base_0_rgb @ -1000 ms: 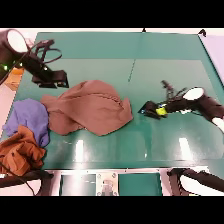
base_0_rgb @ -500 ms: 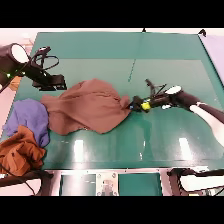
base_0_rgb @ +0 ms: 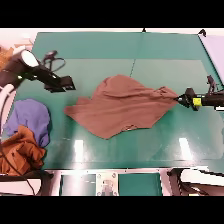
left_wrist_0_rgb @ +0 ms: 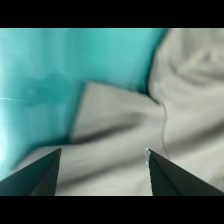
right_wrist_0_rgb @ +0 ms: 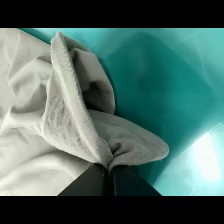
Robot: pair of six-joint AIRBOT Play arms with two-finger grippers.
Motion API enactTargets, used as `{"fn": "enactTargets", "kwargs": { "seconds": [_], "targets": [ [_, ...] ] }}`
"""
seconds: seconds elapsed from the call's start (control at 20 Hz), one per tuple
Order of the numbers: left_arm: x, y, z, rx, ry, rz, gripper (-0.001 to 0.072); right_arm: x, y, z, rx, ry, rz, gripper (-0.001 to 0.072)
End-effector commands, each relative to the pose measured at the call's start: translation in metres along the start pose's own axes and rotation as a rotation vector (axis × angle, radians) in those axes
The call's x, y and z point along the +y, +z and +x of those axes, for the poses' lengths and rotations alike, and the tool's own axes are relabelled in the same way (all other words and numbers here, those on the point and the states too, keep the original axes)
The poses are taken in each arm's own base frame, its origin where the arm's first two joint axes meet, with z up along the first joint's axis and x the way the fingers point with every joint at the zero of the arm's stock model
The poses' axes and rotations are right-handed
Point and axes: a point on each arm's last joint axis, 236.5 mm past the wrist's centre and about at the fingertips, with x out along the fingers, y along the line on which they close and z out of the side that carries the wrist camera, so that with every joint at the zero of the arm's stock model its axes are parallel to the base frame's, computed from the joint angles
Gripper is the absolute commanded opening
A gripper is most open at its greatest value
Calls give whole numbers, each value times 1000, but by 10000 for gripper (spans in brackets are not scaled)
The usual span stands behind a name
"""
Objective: Fold the shirts.
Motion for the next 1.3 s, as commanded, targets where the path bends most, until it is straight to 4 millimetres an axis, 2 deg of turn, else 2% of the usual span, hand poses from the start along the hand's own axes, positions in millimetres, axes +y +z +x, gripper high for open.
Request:
{"fn": "enactTargets", "kwargs": {
  "seconds": [0.0, 0.1, 0.2, 0.35, 0.4, 0.6, 0.65, 0.7, 0.75, 0.85, 0.95, 1.05, 1.15, 1.25],
  "targets": [
    [-23, -31, 46, 112, -76, -8, 615, -10, 3, -11, -14, -9, -4, 19],
    [-23, -38, 64, 119, -70, -14, 614, -5, 0, -7, -4, -7, -15, 19],
    [-27, -29, 81, 84, -81, -26, 614, 1, -3, -2, 13, -4, -33, 19],
    [-61, 1, 104, -46, -193, -26, 614, 13, -12, 8, 44, 2, -67, 19],
    [-69, 5, 110, -70, -206, -13, 614, 16, -13, 10, 50, 3, -75, 19],
    [-76, -8, 137, -37, -203, 10, 612, 27, -5, 12, 12, 37, -60, 19],
    [-79, -13, 140, -19, -210, 10, 526, 30, -1, 12, -3, 53, -51, 20],
    [-83, -19, 139, 4, -225, 28, 210, 34, 2, 13, -16, 66, -45, 20],
    [-88, -26, 137, 32, -247, 54, 29, 36, 5, 15, -31, 64, -49, 20],
    [-96, -48, 131, 126, -282, 74, 20, 42, 18, 24, -56, 53, -74, 20],
    [-104, -90, 123, 297, -317, 98, 18, 58, 38, 38, -41, 67, -112, 19],
    [-118, -140, 119, 460, -339, 113, 19, 82, 62, 55, -17, 94, -138, 19],
    [-142, -186, 123, 519, -344, 124, 19, 112, 84, 70, 6, 129, -174, 19],
    [-179, -230, 124, 529, -384, 140, 19, 146, 101, 84, 26, 165, -220, 19]
  ]
}}
